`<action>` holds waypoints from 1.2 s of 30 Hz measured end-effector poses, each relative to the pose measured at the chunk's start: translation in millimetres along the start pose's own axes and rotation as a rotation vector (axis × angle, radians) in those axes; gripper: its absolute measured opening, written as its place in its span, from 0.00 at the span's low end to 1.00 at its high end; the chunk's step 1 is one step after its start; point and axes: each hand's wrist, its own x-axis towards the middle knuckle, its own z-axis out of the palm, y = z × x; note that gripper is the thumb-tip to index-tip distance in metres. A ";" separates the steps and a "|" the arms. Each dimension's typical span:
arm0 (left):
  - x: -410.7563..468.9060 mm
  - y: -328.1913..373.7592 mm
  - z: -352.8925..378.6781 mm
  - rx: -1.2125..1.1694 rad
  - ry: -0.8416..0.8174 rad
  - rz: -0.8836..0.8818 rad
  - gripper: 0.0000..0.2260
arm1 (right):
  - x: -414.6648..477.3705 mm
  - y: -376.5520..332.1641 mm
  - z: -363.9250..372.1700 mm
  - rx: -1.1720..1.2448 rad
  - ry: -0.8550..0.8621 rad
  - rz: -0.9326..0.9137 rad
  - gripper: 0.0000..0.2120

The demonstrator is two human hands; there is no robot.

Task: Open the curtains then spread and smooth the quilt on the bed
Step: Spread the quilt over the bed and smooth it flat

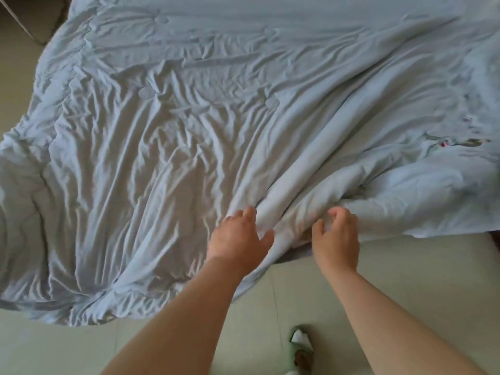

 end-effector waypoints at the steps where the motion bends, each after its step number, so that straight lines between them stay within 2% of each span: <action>1: 3.3 17.6 9.5 0.012 -0.041 -0.012 0.25 | 13.8 13.3 -9.7 -0.004 0.007 0.092 0.19; 5: 21.9 72.9 46.5 0.098 -0.092 -0.125 0.28 | 68.9 50.4 -44.8 0.195 0.000 0.560 0.40; 7: 32.9 86.0 58.8 0.185 -0.087 -0.214 0.25 | 94.8 67.8 -47.4 0.325 -0.088 0.711 0.40; 8: 37.6 89.5 61.9 0.230 -0.091 -0.246 0.22 | 104.6 74.8 -47.3 0.372 -0.158 0.717 0.35; 10: 44.7 94.5 64.3 0.313 -0.113 -0.275 0.15 | 118.2 85.6 -49.0 0.364 -0.236 0.641 0.21; 12: 46.5 97.1 60.5 0.381 -0.112 -0.250 0.11 | 127.9 83.8 -55.6 0.283 -0.190 0.524 0.15; 14: 45.8 99.0 51.0 0.348 -0.050 -0.245 0.11 | 140.1 77.6 -63.7 0.217 -0.067 0.394 0.16; 19: 58.4 94.2 8.9 0.177 0.229 -0.314 0.18 | 182.3 47.2 -86.7 0.224 0.290 0.171 0.17; 22: 76.5 86.3 -13.4 0.085 0.302 -0.327 0.14 | 220.8 15.1 -95.7 0.264 0.434 0.009 0.18; 24: 88.0 81.1 -22.9 0.001 0.337 -0.356 0.11 | 242.9 -15.6 -96.5 0.309 0.436 -0.087 0.20; 27: 111.5 71.2 -40.1 -0.137 0.401 -0.421 0.08 | 269.6 -67.4 -88.1 0.375 0.365 -0.214 0.19; 30: 138.2 53.3 -62.7 -0.261 0.533 -0.491 0.07 | 289.2 -114.6 -75.2 0.387 0.272 -0.347 0.15; 32: 156.8 44.0 -70.6 -0.345 0.554 -0.501 0.08 | 300.8 -126.5 -58.6 0.301 0.001 -0.430 0.13; 34: 163.2 41.5 -62.1 -0.304 0.501 -0.429 0.11 | 300.7 -114.2 -37.1 0.147 -0.363 -0.441 0.18; 36: 156.4 45.5 -38.5 -0.138 0.492 -0.255 0.15 | 286.8 -84.5 -19.5 0.030 -0.474 -0.456 0.19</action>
